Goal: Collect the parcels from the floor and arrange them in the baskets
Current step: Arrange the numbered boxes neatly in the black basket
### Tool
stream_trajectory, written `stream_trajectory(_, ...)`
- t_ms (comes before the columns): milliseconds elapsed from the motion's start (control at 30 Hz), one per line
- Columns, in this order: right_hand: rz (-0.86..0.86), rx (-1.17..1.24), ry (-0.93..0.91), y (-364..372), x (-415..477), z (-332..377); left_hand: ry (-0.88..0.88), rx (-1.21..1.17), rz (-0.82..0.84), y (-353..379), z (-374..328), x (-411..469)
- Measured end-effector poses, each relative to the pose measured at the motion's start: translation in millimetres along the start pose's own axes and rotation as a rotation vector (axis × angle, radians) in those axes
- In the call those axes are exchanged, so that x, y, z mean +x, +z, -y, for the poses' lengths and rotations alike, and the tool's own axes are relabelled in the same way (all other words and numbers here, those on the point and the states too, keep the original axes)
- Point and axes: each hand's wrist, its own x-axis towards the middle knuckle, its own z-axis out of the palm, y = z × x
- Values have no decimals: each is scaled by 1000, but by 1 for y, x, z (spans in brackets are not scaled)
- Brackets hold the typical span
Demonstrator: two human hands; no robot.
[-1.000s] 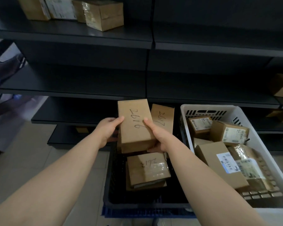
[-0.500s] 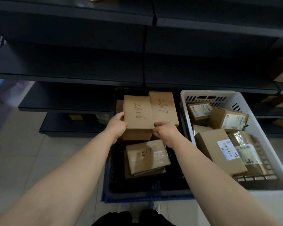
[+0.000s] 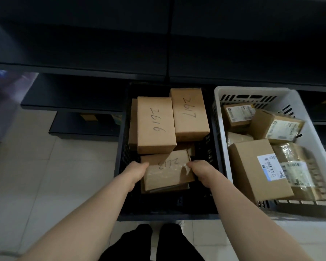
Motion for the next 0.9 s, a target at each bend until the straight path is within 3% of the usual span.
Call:
stream_trajectory(367,260,-77,132,-2,20,-22,-168,-61,19,12,29,30)
stream_trajectory(900,259,40,-4,-19,-1,-13,-165,-193,-9,10,24,26)
